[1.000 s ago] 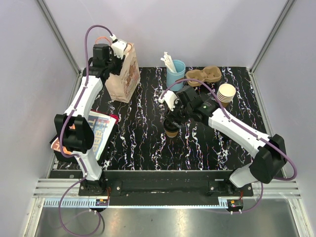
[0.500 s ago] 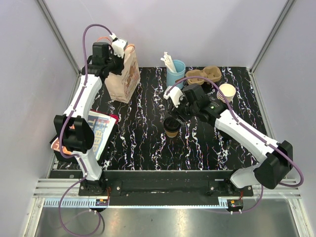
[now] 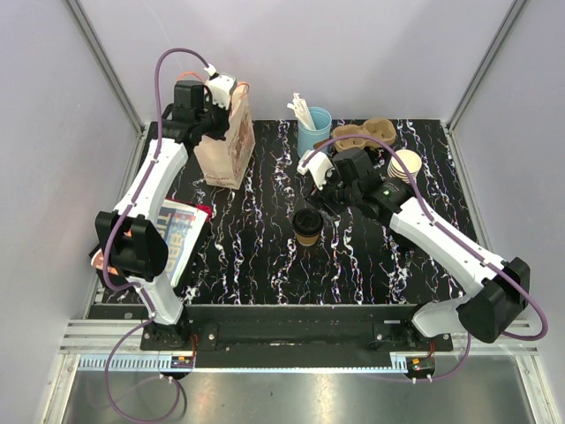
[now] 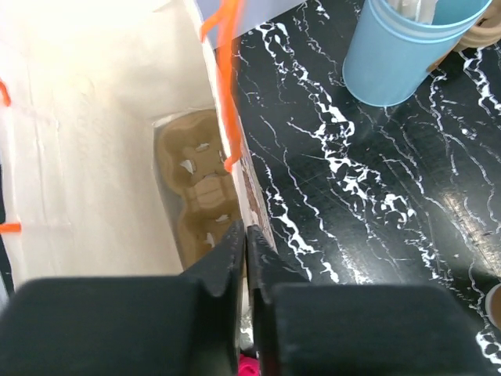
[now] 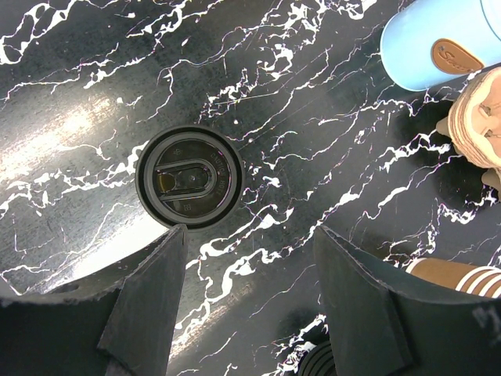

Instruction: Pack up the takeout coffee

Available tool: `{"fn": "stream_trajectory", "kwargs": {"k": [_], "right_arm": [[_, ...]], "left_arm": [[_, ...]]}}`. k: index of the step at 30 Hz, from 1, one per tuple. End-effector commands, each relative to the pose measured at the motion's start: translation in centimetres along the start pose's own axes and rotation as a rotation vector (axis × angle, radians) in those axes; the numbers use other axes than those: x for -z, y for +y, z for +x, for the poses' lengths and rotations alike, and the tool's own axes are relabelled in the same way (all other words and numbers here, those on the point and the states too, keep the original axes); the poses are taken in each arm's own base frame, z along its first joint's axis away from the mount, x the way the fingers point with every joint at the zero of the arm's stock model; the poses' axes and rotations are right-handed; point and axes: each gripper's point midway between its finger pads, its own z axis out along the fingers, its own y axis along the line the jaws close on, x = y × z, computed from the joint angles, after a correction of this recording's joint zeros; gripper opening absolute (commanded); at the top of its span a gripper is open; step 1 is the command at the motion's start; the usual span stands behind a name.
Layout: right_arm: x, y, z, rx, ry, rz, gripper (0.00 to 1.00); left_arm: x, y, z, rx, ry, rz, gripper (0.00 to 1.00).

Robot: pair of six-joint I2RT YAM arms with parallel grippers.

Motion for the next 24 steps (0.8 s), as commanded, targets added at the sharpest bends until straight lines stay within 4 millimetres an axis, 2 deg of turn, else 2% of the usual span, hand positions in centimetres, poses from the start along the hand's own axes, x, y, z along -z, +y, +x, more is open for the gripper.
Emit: {"fn": "stream_trajectory", "kwargs": {"k": [1, 7, 9, 10, 12, 16, 22, 23, 24], "right_arm": [[1.9, -1.4, -2.3, 0.0, -0.088, 0.052, 0.71], [2.6, -1.8, -2.5, -0.009, -0.106, 0.062, 0.71], [2.7, -1.7, -2.6, -0.007, -0.112, 0.056, 0.71], [2.7, -1.7, -2.5, -0.008, -0.112, 0.051, 0.71], [2.4, -1.1, -2.2, 0.001, -0.101, 0.022, 0.71], [2.1, -0.1, -2.1, 0.014, -0.09, -0.04, 0.7], [2.5, 1.3, -2.2, 0.026, -0.087, -0.121, 0.69], [2.6, 1.8, -2.1, 0.032, -0.085, -0.142, 0.69], [2.5, 2.1, -2.0, 0.034, -0.078, -0.155, 0.69]], "left_arm": [[1.4, 0.8, -2.5, -0.016, -0.064, -0.03, 0.0], [2.4, -0.6, -2.5, 0.002, -0.061, 0.005, 0.0], [3.6, -1.2, -3.0, 0.008, -0.077, 0.006, 0.0], [3.7, -1.8, -2.4, 0.011, -0.066, 0.017, 0.0], [5.1, -2.5, -3.1, 0.011, -0.091, 0.019, 0.0], [6.9, -5.2, -2.9, -0.001, -0.103, 0.059, 0.0], [9.1, -8.7, -0.9, -0.017, -0.088, 0.108, 0.0], [10.0, -9.1, -1.0, -0.02, -0.103, 0.107, 0.0], [9.9, -9.5, 0.3, -0.021, -0.077, 0.114, 0.0]]}}
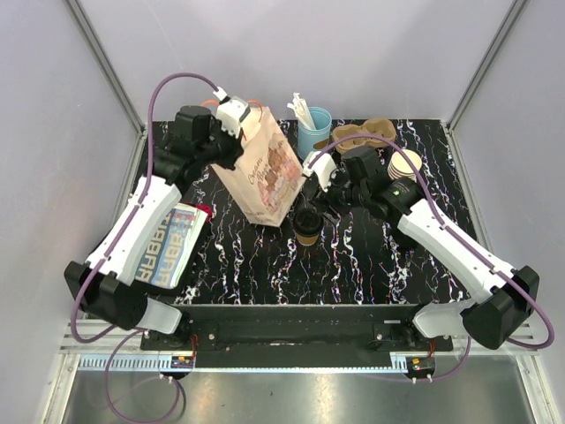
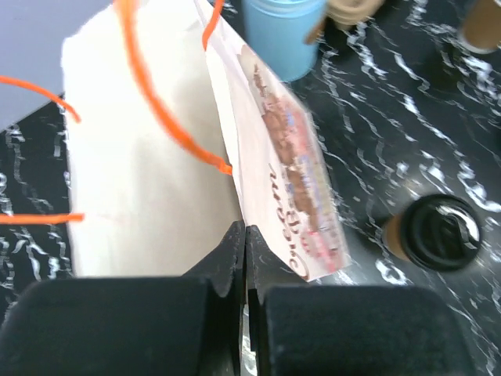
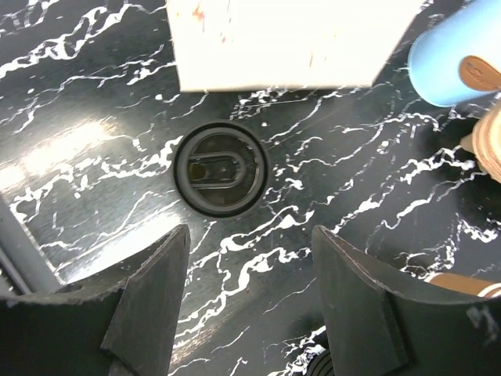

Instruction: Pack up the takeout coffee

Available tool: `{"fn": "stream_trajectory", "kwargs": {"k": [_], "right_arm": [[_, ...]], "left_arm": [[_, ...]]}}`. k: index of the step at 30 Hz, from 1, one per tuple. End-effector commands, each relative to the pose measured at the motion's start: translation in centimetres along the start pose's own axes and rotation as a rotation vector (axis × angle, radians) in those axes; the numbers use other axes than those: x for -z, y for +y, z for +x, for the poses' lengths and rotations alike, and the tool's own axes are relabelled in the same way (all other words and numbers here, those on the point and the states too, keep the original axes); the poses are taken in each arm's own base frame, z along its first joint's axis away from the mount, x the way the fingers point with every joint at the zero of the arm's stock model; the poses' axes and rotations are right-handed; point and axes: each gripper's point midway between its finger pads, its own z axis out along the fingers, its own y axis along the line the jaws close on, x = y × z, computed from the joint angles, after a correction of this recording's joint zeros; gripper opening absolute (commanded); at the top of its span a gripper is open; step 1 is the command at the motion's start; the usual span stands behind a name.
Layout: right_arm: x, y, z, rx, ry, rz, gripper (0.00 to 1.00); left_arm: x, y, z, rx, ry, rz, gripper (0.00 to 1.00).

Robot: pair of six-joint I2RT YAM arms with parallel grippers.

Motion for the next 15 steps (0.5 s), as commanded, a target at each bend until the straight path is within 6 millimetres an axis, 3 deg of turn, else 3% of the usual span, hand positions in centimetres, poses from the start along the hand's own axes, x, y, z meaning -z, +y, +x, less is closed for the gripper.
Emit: {"fn": "stream_trajectory", "kwargs": {"k": [1, 7, 15], "right_arm": [[0.6, 1.3, -1.4, 0.033, -0.033, -0.078, 0.69], [-0.7, 3.2, 0.0, 0.066, 0.018, -0.123, 0.68], [-3.3, 5.4, 1.2, 0.063, 0.065, -0.178, 0.65]], "left_arm": [[1.7, -1.9, 0.2, -0.014, -0.037, 0.003, 0.0], [3.1, -3.9, 2.6, -0.056, -0.018, 0.0, 0.0], [3.6, -5.8, 2.9, -0.088, -0.034, 0.026, 0.0]]}}
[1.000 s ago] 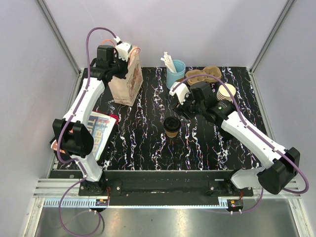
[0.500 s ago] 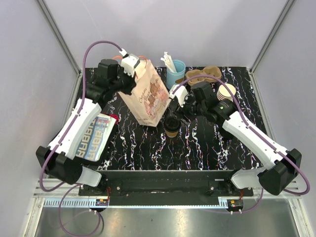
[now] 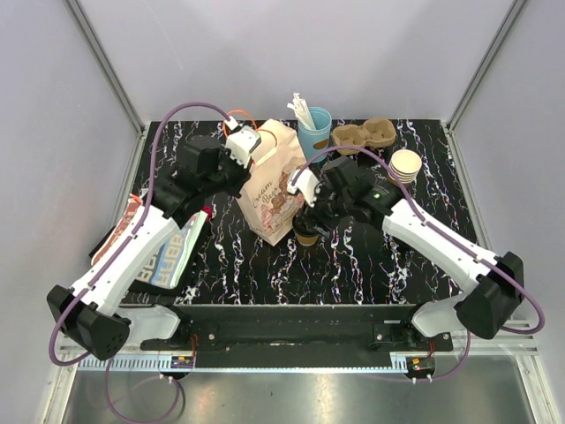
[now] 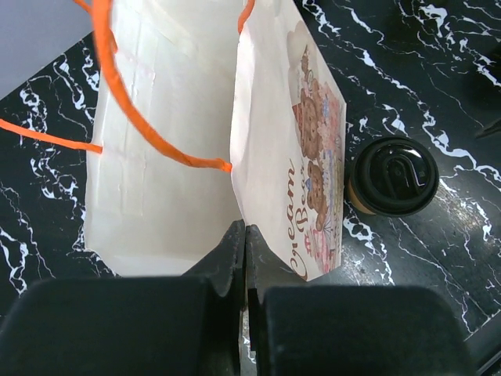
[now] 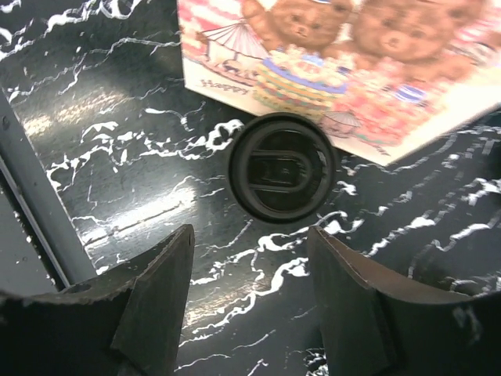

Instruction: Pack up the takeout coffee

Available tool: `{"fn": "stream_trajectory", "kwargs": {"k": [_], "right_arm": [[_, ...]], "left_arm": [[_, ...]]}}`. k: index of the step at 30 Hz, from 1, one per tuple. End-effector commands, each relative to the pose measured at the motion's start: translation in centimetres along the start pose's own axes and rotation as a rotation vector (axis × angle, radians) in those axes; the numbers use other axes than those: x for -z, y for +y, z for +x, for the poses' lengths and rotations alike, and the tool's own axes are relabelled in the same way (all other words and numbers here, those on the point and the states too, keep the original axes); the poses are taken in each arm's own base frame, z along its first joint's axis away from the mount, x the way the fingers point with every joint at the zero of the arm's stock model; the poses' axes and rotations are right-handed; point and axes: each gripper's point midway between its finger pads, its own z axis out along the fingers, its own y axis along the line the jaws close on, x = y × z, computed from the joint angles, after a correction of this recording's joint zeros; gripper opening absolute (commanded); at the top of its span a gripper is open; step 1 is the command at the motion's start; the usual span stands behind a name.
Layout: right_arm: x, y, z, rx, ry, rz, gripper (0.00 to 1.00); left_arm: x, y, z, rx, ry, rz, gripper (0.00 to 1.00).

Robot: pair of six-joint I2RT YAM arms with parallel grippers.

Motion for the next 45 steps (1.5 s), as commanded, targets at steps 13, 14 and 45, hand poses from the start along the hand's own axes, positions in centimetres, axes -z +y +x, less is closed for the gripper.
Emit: {"fn": "stream_trajectory", "kwargs": {"k": [13, 14, 45], "right_arm": [[-5.5, 1.2, 1.2, -0.016, 0.051, 0.015, 0.53], [-5.7, 0.9, 1.1, -0.016, 0.046, 0.027, 0.52], [-7.8, 1.3, 2.4, -0.029, 0.136, 0.015, 0.04]], "left_arm": [[0.0, -0.4, 0.2, -0.011, -0.02, -0.037, 0.03], [0.0, -0.4, 0.2, -0.012, -0.02, -0.036, 0.02], [-0.2, -0.6, 0.7, -0.001, -0.018, -0.029, 0.03]]}}
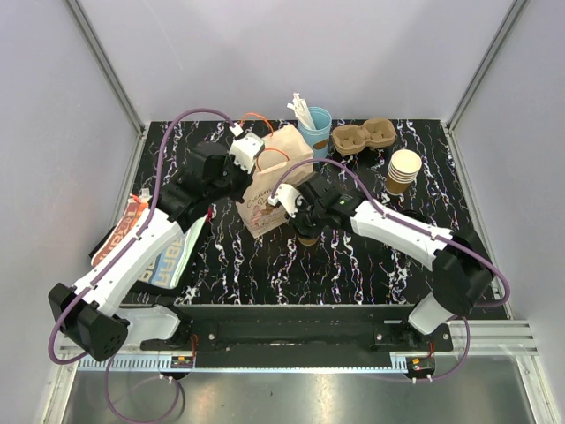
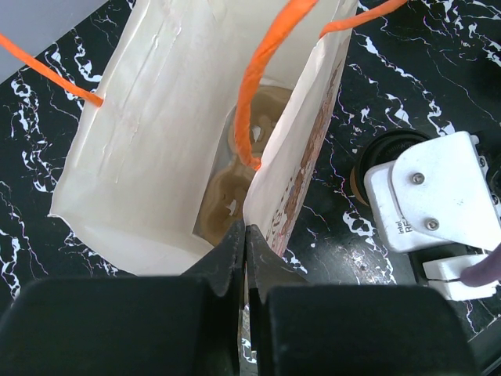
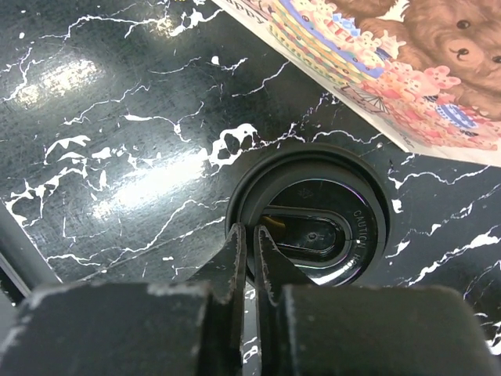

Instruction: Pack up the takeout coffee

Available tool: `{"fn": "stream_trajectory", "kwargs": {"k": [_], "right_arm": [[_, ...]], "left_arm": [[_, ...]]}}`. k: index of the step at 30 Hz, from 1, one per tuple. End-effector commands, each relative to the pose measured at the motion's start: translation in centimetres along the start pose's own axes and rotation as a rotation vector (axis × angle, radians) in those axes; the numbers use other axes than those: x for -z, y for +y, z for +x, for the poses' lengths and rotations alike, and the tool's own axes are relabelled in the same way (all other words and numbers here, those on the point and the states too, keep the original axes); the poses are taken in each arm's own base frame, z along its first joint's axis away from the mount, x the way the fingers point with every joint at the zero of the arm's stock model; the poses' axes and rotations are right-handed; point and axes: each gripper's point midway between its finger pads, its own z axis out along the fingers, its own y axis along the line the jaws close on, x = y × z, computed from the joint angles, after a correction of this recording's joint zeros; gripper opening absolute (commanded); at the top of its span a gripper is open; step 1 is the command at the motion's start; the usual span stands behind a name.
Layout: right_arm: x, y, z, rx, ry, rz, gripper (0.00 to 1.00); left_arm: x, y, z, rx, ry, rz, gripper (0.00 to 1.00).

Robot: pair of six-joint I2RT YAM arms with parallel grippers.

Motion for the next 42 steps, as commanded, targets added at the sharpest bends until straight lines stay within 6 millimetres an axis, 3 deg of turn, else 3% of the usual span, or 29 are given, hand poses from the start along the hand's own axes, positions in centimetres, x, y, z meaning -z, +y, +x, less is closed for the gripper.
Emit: {"fn": "stream_trajectory", "kwargs": {"k": [1, 7, 16, 23, 26, 32, 36, 42], "right_arm": [[0.4, -0.3, -1.3, 0.01, -0.008, 0.023, 0.0], [3.0, -1.4, -2.9, 0.028, -0.04, 0.074, 0.0], [9.4, -4.3, -4.8, 0.039, -0.131, 0.241, 0.0], [16.7, -7.7, -6.8, -0.056, -0.23, 0.316, 0.0], [21.3, -9.6, -8.8, -0.089, -0.313, 0.387, 0.0], [26.4, -11.5, -11.7, -0.13, -0.407, 0.494, 0.0], [27.8, -11.7, -13.8, -0.135, -0.473, 0.488, 0.0], [27.1, -11.0, -16.1, -0.15, -0.516, 0.393, 0.0]], "left_arm": [[0.5, 0.2, -0.8, 0.01, -0.038, -0.017, 0.03], [0.8, 0.0, -1.0, 0.006, -0.048, -0.006, 0.03], [1.1, -0.7, -1.5, -0.017, -0.069, 0.042, 0.03], [1.7, -1.6, -1.9, -0.049, -0.089, 0.08, 0.03], [1.8, -2.4, -2.2, -0.068, -0.096, 0.107, 0.03], [2.3, -4.6, -3.0, -0.102, -0.105, 0.188, 0.02], [2.1, -6.4, -2.4, -0.124, -0.076, 0.243, 0.02], [2.3, -8.7, -3.1, -0.139, -0.077, 0.316, 0.0]]}}
